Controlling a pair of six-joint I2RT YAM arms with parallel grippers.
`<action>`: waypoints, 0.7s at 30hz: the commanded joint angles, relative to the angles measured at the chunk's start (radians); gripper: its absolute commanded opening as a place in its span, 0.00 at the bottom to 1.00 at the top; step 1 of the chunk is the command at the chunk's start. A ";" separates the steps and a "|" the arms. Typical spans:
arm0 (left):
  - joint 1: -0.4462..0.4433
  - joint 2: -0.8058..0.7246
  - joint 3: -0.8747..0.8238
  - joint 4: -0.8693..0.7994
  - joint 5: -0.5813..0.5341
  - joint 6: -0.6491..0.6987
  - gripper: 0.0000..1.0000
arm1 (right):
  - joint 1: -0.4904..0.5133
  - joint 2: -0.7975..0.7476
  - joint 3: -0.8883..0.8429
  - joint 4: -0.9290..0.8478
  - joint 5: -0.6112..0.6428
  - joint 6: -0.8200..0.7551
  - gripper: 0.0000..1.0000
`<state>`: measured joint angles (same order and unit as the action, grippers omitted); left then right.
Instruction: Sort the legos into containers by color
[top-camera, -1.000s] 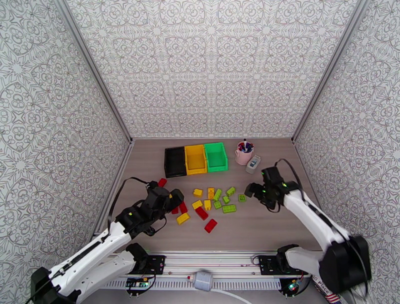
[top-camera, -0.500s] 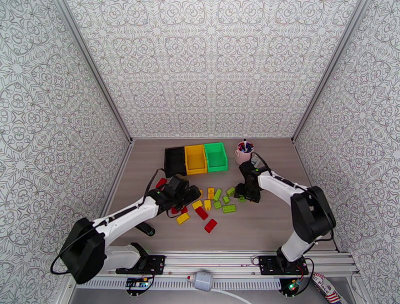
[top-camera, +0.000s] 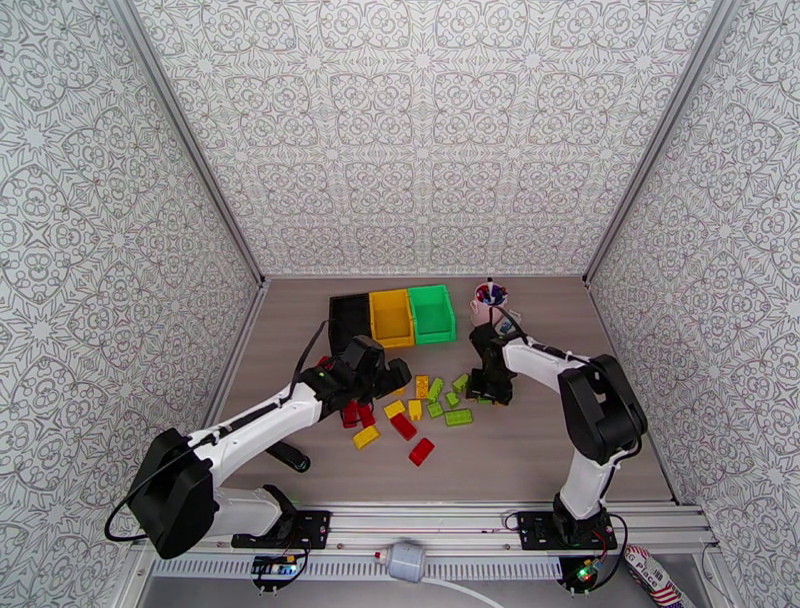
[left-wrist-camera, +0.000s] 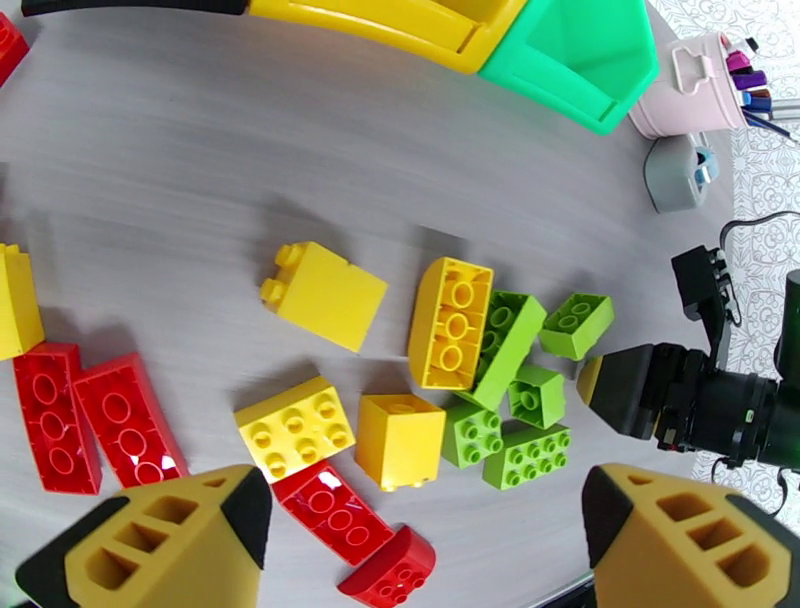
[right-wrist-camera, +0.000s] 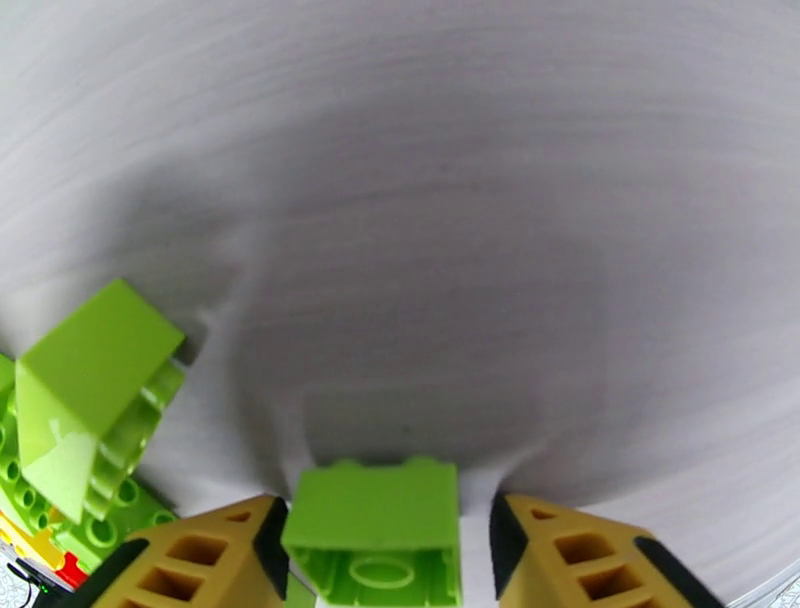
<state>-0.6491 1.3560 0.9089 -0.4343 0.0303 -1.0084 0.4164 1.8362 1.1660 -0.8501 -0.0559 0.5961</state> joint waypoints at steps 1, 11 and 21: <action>0.035 -0.019 0.014 -0.017 0.016 0.027 0.87 | 0.006 0.017 0.035 -0.003 0.019 -0.005 0.48; 0.142 -0.003 0.041 0.033 0.132 0.063 0.86 | 0.007 -0.056 0.112 -0.030 -0.052 0.010 0.21; 0.213 0.088 0.161 0.028 0.203 0.117 0.86 | 0.005 0.002 0.306 0.040 -0.225 0.077 0.21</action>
<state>-0.4477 1.4136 1.0275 -0.4137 0.1894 -0.9302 0.4164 1.8015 1.3918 -0.8486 -0.1959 0.6327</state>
